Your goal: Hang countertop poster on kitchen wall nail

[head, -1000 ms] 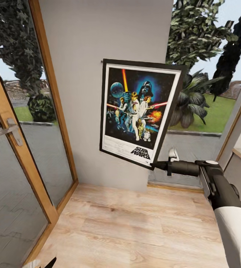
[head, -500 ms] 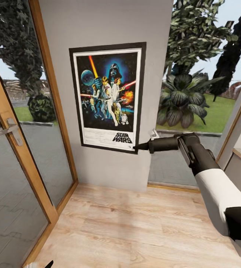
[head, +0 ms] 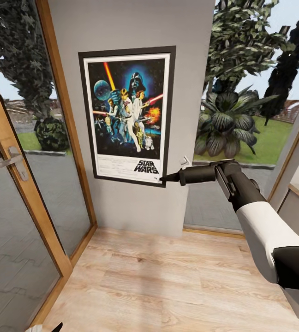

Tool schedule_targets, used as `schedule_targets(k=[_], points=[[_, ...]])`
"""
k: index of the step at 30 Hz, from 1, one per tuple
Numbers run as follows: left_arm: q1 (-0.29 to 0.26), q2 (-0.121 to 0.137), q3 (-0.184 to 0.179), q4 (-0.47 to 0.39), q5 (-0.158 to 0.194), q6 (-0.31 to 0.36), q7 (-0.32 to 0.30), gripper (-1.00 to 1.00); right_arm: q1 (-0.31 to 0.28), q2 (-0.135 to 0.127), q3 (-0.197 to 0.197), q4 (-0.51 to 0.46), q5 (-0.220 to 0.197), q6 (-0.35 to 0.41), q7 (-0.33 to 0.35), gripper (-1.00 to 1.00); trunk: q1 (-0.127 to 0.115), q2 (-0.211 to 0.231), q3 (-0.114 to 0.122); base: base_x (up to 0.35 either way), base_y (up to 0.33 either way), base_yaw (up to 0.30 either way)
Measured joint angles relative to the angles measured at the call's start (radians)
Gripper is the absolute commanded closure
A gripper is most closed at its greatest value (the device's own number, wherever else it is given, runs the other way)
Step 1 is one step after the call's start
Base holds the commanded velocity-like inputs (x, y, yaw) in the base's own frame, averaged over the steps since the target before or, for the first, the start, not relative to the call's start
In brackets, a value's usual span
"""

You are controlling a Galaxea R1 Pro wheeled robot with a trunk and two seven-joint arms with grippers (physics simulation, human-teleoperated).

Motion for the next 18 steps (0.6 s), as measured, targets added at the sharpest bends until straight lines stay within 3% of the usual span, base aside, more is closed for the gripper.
schedule_targets(k=[18], points=[[0.0,0.011,0.0,0.0,0.001,0.0,-0.003,-1.0,-0.005,-0.008,-0.005,-0.004,-0.002,0.004,-0.003,1.0,0.0,0.0,0.0,0.0,0.0,0.0]])
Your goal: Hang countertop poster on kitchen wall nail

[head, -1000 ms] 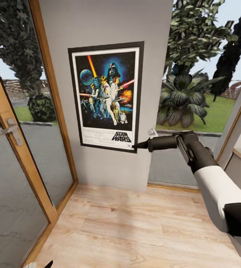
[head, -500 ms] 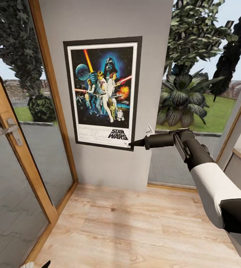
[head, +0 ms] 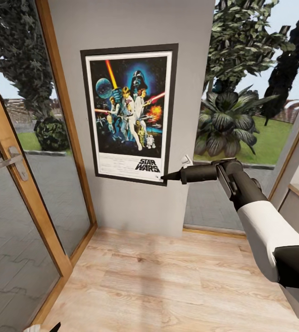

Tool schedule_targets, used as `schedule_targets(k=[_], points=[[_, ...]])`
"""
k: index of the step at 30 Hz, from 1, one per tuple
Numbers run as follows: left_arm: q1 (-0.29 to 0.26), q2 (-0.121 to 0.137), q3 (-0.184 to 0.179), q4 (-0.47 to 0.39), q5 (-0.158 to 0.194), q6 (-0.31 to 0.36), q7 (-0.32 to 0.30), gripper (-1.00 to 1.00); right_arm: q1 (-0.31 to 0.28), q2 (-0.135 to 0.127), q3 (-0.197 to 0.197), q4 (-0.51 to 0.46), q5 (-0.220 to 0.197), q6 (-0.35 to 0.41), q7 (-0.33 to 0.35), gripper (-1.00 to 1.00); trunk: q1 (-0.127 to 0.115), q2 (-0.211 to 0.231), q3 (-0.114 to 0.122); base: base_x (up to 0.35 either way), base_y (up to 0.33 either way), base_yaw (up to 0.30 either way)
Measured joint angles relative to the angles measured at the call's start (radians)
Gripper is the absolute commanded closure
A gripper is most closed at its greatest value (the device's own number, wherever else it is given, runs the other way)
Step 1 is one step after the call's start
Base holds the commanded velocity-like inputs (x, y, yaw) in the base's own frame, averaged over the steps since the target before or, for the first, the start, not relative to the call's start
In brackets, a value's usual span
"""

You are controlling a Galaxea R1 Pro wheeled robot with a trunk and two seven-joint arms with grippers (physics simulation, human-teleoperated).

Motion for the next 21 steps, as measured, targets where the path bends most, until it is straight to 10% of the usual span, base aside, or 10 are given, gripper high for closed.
schedule_targets(k=[21], points=[[0.0,0.002,0.0,0.0,0.0,0.0,-0.001,-1.0,-0.018,0.001,0.0,0.001,0.0,0.061,-0.003,1.0,0.0,0.0,0.0,0.0,0.0,0.0]])
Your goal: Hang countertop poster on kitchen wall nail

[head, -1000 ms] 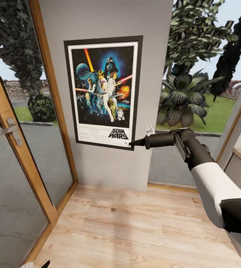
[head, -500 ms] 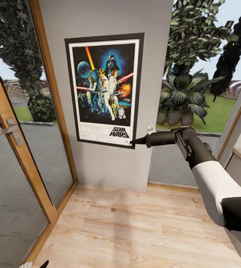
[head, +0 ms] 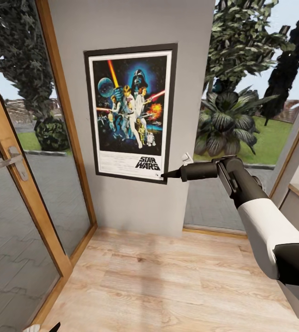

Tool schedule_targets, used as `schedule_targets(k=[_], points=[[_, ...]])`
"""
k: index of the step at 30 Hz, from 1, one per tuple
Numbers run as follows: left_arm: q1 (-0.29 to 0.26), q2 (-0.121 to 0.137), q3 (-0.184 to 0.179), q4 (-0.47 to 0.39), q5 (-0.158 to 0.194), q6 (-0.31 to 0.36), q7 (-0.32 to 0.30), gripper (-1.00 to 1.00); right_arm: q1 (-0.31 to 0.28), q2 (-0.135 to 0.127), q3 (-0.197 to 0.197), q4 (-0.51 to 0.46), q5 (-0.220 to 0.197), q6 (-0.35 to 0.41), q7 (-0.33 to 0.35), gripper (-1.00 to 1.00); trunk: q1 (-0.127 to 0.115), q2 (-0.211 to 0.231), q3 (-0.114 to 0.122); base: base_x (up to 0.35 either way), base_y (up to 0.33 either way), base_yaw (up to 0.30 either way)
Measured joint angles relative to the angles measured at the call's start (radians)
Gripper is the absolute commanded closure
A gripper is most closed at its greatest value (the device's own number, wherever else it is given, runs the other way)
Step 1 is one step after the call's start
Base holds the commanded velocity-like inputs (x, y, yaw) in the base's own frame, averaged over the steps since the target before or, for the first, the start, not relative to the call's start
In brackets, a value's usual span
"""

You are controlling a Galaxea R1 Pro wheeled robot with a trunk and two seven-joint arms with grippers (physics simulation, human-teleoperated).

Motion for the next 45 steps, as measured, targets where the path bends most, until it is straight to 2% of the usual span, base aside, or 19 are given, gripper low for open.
schedule_targets(k=[8,22,45], points=[[0.0,0.001,0.0,0.0,0.0,0.0,0.0,-1.0,0.0,0.0,0.0,-0.001,0.0,0.028,-0.001,1.0,0.0,0.0,0.0,0.0,0.0,0.0],[0.0,0.011,0.0,0.0,0.001,0.0,0.0,-1.0,0.0,0.002,0.0,-0.001,0.0,0.029,-0.001,1.0,0.0,0.0,0.0,0.046,0.011,0.0],[0.0,0.012,0.0,0.0,0.002,0.001,0.0,-1.0,-0.027,0.008,0.003,0.004,0.0,0.033,0.004,1.0,0.0,0.0,0.0,0.011,0.003,0.0]])
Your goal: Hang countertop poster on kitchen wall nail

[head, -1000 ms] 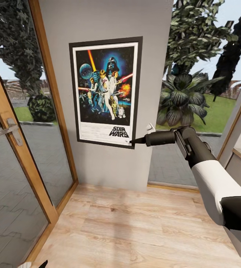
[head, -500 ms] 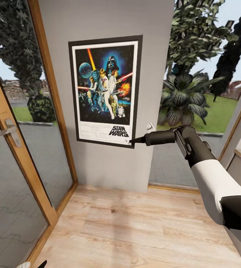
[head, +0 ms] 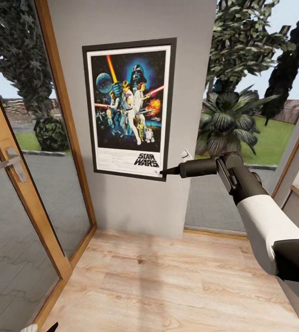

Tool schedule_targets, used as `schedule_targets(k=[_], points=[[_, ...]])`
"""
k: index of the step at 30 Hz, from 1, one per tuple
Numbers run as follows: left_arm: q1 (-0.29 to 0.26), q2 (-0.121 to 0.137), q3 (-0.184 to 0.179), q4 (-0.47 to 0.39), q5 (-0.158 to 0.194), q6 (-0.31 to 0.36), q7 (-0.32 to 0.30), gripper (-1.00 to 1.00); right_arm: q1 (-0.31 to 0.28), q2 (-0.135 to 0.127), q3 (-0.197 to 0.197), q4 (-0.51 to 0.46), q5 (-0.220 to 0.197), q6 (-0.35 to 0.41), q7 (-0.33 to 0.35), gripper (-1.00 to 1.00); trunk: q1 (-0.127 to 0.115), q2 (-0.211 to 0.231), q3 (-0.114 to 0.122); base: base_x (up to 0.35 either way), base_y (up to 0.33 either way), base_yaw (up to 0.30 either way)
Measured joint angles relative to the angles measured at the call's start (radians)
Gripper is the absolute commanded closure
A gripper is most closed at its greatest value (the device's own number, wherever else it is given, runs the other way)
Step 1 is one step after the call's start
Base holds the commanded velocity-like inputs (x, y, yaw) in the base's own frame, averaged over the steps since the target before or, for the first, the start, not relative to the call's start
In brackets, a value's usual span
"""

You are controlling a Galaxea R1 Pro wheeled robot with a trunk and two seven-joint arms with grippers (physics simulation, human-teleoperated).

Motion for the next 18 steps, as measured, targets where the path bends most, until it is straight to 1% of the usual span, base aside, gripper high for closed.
schedule_targets(k=[3,6,9,12,18], points=[[0.0,0.0,0.0,0.0,0.0,0.0,0.0,-1.0,-0.001,0.001,0.001,0.002,0.0,0.003,0.0,1.0,0.0,0.0,0.0,0.0,0.0,0.0],[0.0,0.0,0.0,0.0,0.0,0.0,0.0,-1.0,-0.001,0.006,0.002,0.0,0.001,0.027,0.0,1.0,0.0,0.0,0.0,0.0,0.0,0.0],[0.0,0.0,0.0,0.0,0.0,0.0,0.0,-1.0,-0.001,0.007,0.002,-0.002,0.001,0.032,0.001,1.0,0.0,0.0,0.0,0.032,0.0,0.0],[0.0,0.0,0.0,0.0,0.0,0.0,0.0,-1.0,-0.001,0.007,0.002,-0.003,0.001,0.033,0.001,1.0,0.0,0.0,0.0,0.204,0.005,0.0],[0.0,0.001,0.0,0.0,0.0,0.0,0.0,-1.0,-0.001,0.007,0.002,-0.004,0.001,0.032,0.0,1.0,-0.001,0.0,0.0,0.305,0.055,0.0]])
